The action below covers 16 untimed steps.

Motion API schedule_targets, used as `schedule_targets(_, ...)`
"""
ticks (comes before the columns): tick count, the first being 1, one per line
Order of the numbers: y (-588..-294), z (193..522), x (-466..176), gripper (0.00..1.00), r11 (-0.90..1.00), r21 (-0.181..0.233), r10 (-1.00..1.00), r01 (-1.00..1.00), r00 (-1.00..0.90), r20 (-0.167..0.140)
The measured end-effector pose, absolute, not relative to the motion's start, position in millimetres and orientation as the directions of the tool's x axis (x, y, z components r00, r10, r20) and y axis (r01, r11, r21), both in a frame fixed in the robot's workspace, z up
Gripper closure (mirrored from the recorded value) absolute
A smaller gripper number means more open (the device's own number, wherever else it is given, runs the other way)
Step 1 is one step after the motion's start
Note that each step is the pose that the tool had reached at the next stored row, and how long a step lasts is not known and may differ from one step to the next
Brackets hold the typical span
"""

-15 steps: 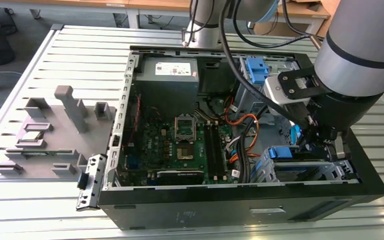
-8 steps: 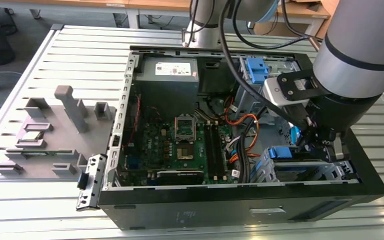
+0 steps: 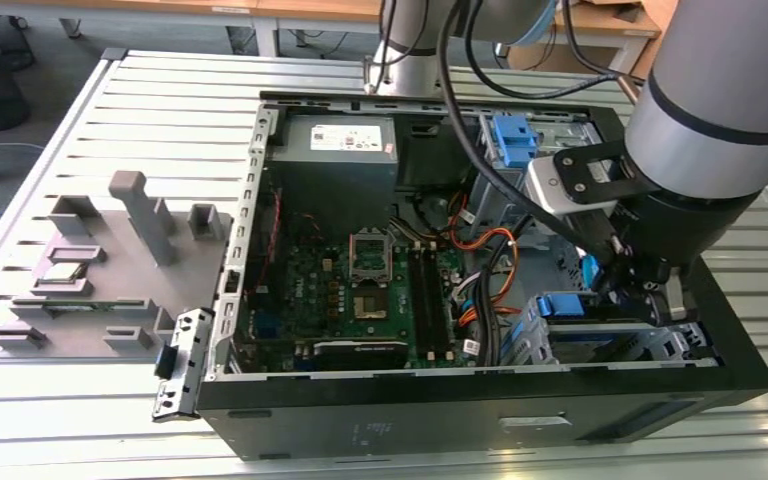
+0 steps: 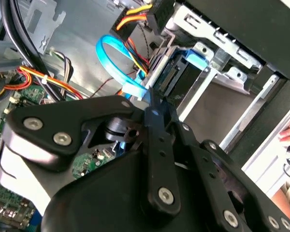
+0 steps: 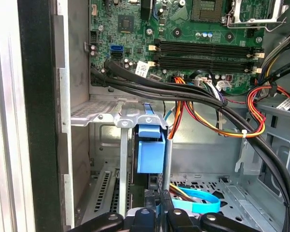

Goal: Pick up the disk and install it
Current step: 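Insert the first disk wire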

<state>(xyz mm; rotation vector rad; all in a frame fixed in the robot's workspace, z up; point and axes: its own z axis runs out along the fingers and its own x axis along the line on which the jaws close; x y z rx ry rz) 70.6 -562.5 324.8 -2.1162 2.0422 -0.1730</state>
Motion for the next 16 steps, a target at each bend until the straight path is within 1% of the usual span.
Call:
schedule_targets(2,-562.5,324.9,70.7,0.83,-0.029,-0.220,-0.998,-0.975,0.041,-0.051)
schedule_targets(3,-562.5,325.1,70.7,0.76,-0.029,-0.220,-0.998,-0.975,0.041,-0.050)
schedule_targets(10,-562.5,328.5,70.6,0.76,-0.029,-0.220,-0.998,-0.975,0.041,-0.050)
schedule_targets(16,-562.5,342.7,70.6,0.76,-0.029,-0.220,-0.998,-0.975,0.041,-0.050)
